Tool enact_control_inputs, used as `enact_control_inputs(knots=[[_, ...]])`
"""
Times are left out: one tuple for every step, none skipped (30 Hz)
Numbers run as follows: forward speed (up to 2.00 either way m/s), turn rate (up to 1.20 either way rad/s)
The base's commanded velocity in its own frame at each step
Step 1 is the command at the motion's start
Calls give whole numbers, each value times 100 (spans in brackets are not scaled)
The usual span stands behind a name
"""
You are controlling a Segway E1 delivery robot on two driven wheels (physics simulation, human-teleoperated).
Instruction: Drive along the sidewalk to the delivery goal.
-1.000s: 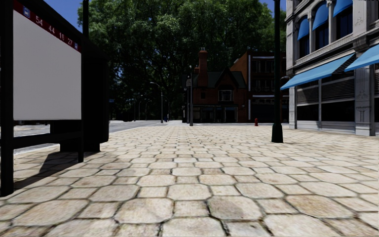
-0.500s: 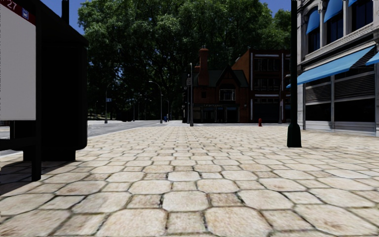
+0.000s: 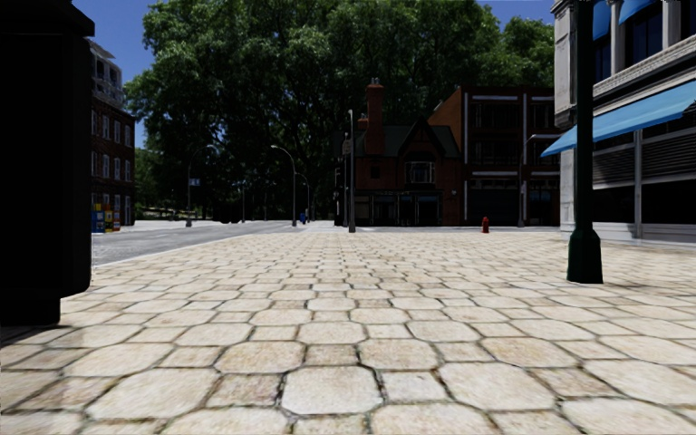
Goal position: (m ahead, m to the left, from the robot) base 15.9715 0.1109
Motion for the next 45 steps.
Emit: enact_control_inputs(knots=[[200, 0], [200, 0], [200, 0], [200, 0], [200, 0], [200, 0], [200, 0], [200, 0], [200, 0], [200, 0], [200, 0], [200, 0], [200, 0], [200, 0], [200, 0], [200, 0], [200, 0], [200, 0], [200, 0], [200, 0], [200, 0], [200, 0], [200, 0], [200, 0], [200, 0], [200, 0], [200, 0], [200, 0], [200, 0], [200, 0], [200, 0], [200, 0], [200, 0], [200, 0], [200, 0], [200, 0], [200, 0], [200, 0], [200, 0], [200, 0], [200, 0], [200, 0], [200, 0], [200, 0], [200, 0]])
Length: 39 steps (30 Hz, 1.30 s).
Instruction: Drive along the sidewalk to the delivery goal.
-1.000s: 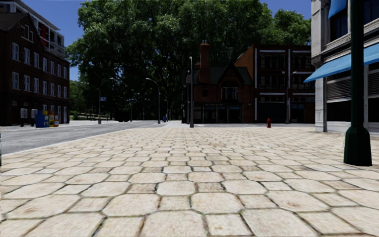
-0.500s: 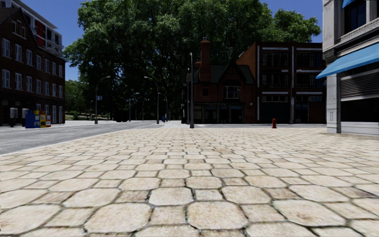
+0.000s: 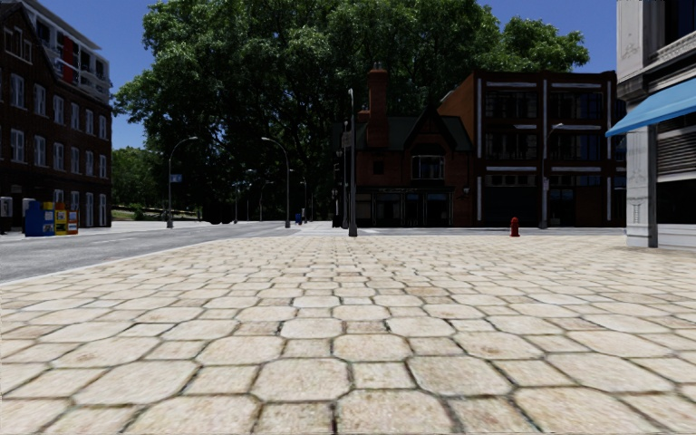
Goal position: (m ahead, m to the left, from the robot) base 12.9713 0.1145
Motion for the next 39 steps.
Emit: enact_control_inputs(knots=[[200, 0], [200, 0], [200, 3], [200, 3], [200, 15], [200, 24], [200, 26], [200, 25], [200, 25], [200, 13], [200, 1], [200, 0], [200, 0], [200, 0], [200, 0], [200, 0], [200, 0], [200, 0], [200, 0], [200, 0], [200, 0], [200, 0], [200, 0], [200, 0], [200, 0], [200, 0], [200, 0], [200, 0], [200, 0], [200, 0], [200, 0], [200, 0], [200, 0], [200, 0], [200, 0], [200, 0], [200, 0], [200, 0], [200, 0]])
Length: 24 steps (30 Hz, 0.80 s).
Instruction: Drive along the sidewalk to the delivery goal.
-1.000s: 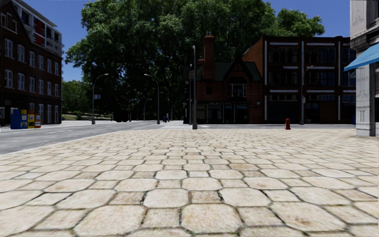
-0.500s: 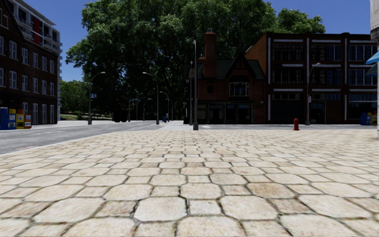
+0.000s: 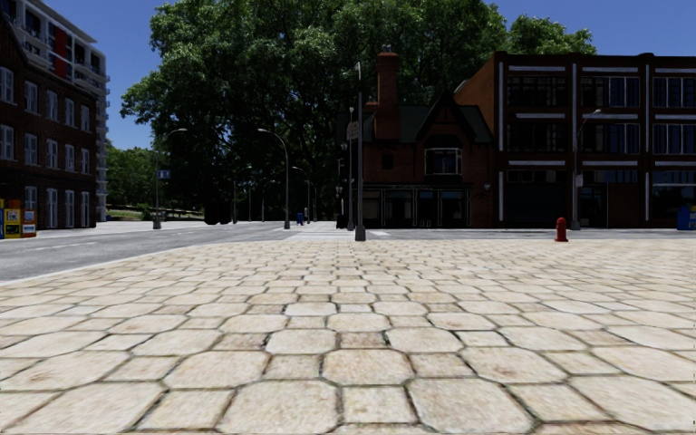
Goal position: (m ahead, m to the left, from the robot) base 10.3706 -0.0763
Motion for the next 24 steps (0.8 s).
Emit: enact_control_inputs(knots=[[200, 0], [200, 0], [200, 0], [200, 0], [200, 0], [200, 0], [200, 0], [200, 0], [200, 0], [200, 0], [200, 0], [200, 0], [200, 0], [200, 0], [200, 0], [200, 0], [200, 0], [200, 0], [200, 0], [200, 0], [200, 0], [200, 0], [200, 0], [200, 0]])
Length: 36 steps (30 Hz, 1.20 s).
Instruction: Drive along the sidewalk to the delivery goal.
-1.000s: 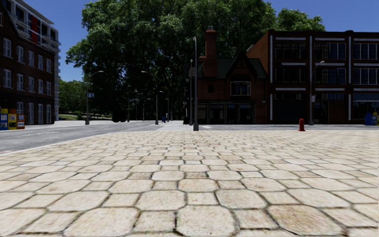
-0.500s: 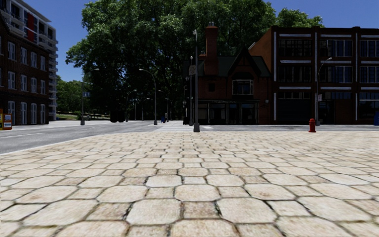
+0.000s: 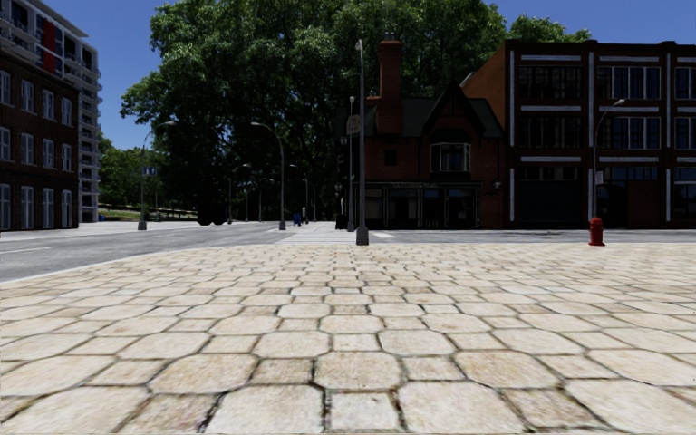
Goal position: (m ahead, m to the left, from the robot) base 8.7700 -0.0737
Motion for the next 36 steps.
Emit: enact_control_inputs(knots=[[200, 0], [200, 0], [200, 0], [200, 0], [200, 0], [200, 0], [200, 0], [200, 0], [200, 0], [200, 0], [200, 0], [200, 0], [200, 0], [200, 0], [200, 0], [200, 0], [200, 0], [200, 0], [200, 0], [200, 0], [200, 0], [200, 0], [200, 0], [200, 0], [200, 0], [200, 0], [200, 0], [200, 0], [200, 0], [200, 0], [200, 0], [200, 0], [200, 0], [200, 0], [200, 0], [200, 0]])
